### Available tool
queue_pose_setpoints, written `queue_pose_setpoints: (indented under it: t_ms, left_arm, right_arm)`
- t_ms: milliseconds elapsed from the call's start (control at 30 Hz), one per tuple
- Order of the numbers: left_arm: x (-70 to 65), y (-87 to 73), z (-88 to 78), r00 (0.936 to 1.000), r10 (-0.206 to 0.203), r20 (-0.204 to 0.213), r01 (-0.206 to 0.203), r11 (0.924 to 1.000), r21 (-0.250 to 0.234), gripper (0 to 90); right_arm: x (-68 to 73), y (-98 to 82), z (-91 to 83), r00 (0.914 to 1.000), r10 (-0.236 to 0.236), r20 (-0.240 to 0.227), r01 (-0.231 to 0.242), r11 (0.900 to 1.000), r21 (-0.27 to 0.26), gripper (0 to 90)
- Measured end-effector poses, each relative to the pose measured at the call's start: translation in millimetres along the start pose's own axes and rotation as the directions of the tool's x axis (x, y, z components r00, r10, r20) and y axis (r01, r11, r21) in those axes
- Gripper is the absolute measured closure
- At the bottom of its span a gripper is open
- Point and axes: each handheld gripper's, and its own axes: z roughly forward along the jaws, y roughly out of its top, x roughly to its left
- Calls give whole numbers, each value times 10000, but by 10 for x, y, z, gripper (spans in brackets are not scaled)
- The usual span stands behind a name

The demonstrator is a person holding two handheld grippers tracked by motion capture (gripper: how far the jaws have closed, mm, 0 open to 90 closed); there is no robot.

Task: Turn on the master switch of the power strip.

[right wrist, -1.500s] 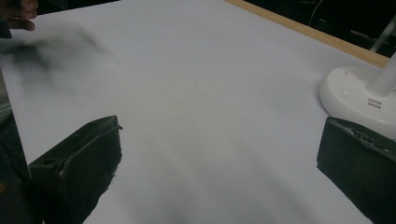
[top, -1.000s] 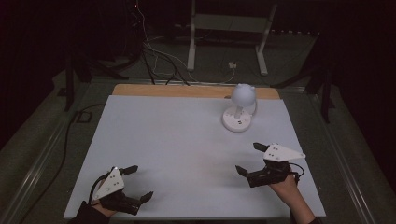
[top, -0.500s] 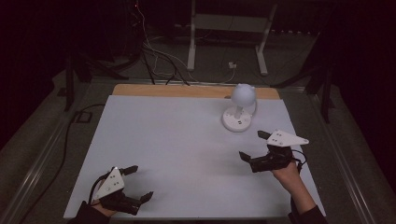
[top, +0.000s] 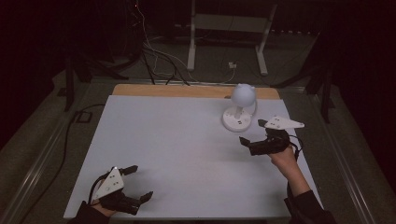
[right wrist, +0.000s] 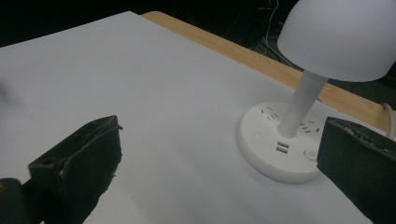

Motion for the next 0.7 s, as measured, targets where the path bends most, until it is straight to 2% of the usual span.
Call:
queue_pose_setpoints:
  t_ms: [400, 700]
  left_arm:
    - [3, -2, 2, 10000, -5, -3, 5, 10000, 23, 2]
    - [1, -2, 1, 10000, -11, 14, 11, 10000, 15, 2]
  right_arm:
    - [-194, 6, 242, 9989, -27, 477, 16, 9997, 223, 0]
    - [-351, -62, 444, 9961, 308, 832, -347, 9983, 467, 0]
